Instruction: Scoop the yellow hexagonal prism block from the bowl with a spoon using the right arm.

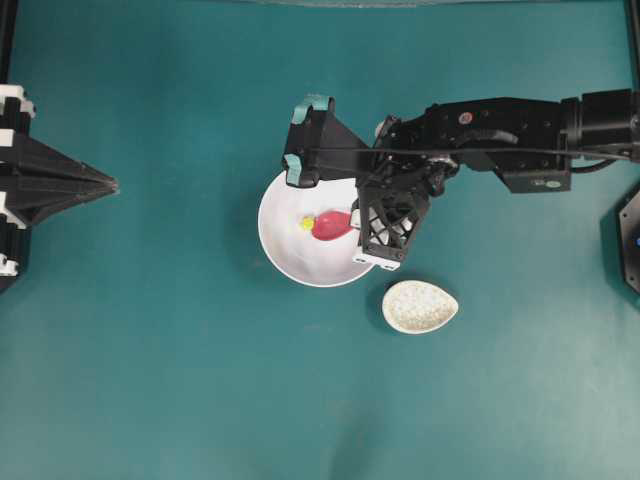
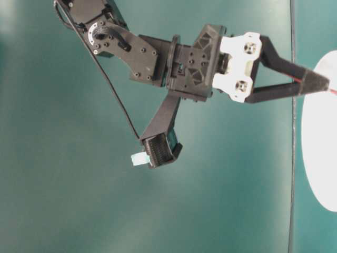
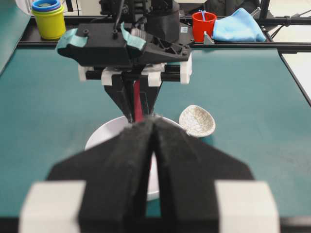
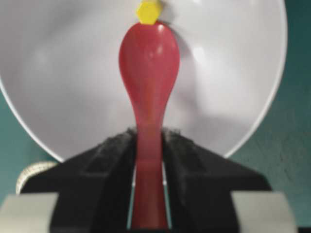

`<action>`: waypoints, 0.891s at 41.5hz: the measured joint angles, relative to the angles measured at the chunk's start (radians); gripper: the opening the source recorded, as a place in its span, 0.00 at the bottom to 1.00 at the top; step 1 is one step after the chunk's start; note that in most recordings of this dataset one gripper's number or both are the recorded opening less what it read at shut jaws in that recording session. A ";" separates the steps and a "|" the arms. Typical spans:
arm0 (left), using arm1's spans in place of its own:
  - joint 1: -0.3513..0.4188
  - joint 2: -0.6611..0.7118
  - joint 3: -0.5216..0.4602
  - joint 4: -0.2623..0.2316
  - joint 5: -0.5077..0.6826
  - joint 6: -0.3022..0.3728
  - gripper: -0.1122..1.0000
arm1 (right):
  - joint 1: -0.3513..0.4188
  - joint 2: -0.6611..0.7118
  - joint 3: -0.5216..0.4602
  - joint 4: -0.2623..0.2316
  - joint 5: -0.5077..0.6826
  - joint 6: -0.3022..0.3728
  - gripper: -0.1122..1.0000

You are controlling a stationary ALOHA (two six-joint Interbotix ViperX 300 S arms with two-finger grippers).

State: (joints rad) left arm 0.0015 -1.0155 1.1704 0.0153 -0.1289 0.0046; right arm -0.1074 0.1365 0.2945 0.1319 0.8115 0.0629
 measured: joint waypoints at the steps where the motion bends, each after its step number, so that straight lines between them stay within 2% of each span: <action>1: 0.000 0.000 0.000 0.000 0.000 0.000 0.10 | 0.000 0.000 0.000 0.000 -0.006 -0.002 0.33; 21: 0.000 0.000 0.000 0.000 0.000 -0.002 0.10 | 0.000 0.014 0.002 0.000 -0.150 0.002 0.33; 37: 0.000 0.000 -0.003 0.000 0.000 -0.006 0.10 | 0.008 0.015 0.038 0.000 -0.209 0.008 0.33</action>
State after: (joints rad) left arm 0.0015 -1.0155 1.1674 0.0153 -0.1289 -0.0015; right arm -0.0997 0.1519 0.3329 0.1319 0.6029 0.0706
